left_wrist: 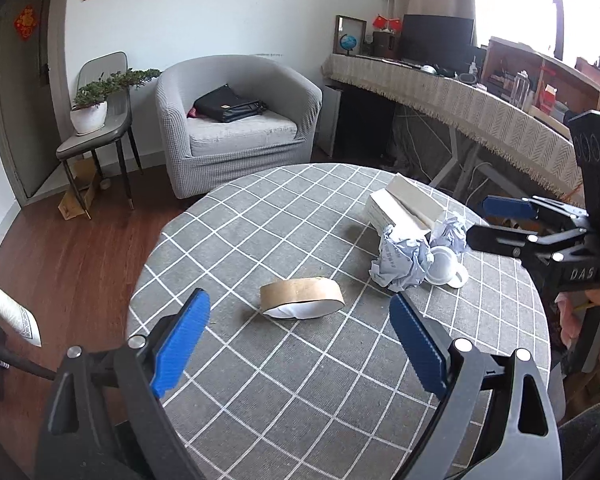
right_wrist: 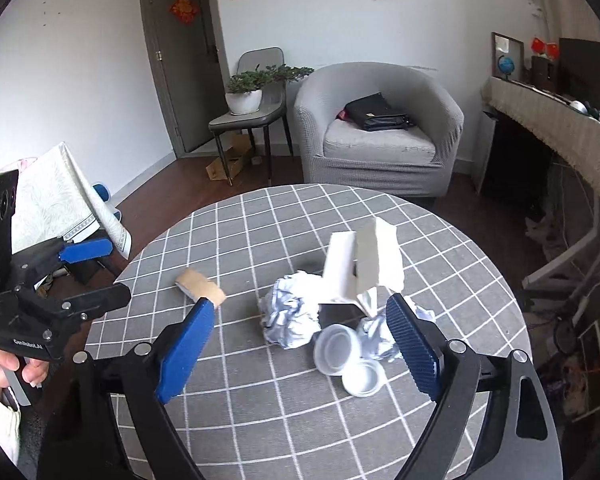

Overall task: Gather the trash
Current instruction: 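Move both tools back over the table toward the remaining trash, then grasp the brown tape roll with the left tool while the right tool grasps crumpled paper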

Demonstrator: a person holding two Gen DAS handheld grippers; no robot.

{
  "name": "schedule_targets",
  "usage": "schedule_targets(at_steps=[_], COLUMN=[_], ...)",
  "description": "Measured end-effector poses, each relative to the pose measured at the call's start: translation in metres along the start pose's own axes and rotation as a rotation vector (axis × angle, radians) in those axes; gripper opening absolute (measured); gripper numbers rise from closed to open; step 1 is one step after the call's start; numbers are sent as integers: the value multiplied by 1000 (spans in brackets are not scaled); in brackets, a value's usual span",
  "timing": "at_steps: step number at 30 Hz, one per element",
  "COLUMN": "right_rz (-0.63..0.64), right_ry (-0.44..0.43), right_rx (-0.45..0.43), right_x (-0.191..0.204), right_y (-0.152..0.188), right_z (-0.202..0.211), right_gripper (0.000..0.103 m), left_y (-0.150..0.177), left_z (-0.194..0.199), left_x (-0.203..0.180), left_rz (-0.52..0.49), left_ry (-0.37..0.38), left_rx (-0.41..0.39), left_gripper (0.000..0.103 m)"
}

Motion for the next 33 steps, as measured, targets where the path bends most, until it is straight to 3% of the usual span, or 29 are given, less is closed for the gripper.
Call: schedule_targets(at_steps=[6,13,18,24,27,33], right_rz=[-102,-164,-229,-321,-299,-284], right_ry=[-26,-32,-65,-161,-162,-159], right_rx=[25,57,79,111,142,164], right_x=[-45,-76,-88,-96,-88,-81], right_y=[-2,0,6,9,12,16], right_z=[-12,-26,-31,-41,-48,-55], right_gripper=[90,90,90,90,90,86], left_y=[-2,6,3,5,2,-2], left_z=[-38,-72,-77,-83,-81,-82], left_x=[-2,10,9,15,20,23], left_rz=[8,-9,3,16,40,80], left_ry=[1,-71,-51,-50,-41,-21], left_rx=[52,132,127,158,143,128], left_gripper=[93,93,92,79,71,69])
Point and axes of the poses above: each gripper's, at about its wrist camera, not at the fingertips, and z roughly against the way its jaws point, x to its left, y to its underside, the point moved 1 cm from there along -z, roughly the way its jaws point, and after that the axes turned 10 degrees about y, right-handed, at the moved point
